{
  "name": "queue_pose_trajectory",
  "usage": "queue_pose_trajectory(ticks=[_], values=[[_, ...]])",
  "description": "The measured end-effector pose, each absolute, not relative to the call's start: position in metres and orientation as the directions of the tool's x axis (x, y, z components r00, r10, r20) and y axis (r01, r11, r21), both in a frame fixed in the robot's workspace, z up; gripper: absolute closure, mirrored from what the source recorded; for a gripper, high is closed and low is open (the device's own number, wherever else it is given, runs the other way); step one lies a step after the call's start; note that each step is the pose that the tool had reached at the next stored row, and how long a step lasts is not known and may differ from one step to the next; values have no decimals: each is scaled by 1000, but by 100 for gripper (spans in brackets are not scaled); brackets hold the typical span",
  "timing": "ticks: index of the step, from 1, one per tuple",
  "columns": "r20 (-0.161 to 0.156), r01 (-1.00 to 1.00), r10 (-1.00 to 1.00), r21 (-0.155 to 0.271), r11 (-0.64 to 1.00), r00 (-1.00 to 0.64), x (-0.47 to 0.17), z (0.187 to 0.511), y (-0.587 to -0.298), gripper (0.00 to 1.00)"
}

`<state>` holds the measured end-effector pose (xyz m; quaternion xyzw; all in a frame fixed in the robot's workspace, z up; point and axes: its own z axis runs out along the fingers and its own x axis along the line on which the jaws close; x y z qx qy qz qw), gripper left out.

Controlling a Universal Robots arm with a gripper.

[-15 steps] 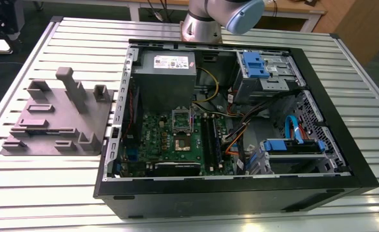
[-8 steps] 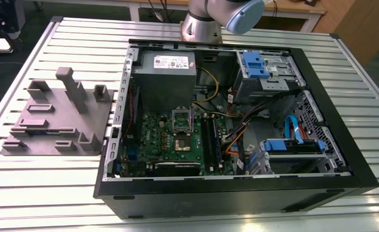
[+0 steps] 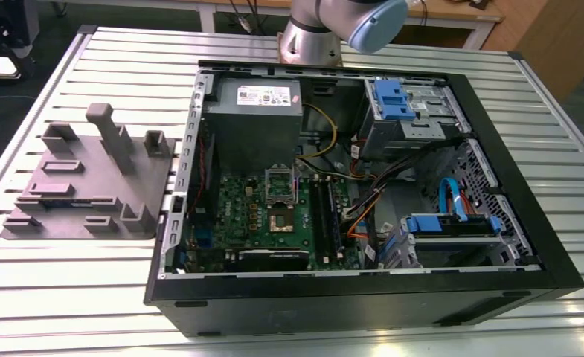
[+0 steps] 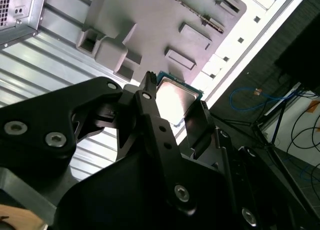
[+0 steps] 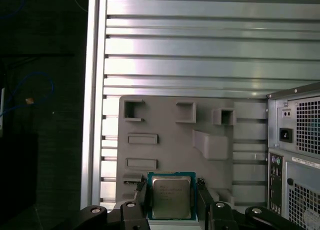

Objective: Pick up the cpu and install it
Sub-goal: 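Pick up the cpu and move it towards the insertion slot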

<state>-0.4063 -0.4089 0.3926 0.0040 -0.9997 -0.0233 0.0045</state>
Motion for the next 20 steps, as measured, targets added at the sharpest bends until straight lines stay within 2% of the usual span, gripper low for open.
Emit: queue_pose_trajectory(ticks=[20], values=[[9,-7,-8,47,999,-1000,-395,393,-414,53]])
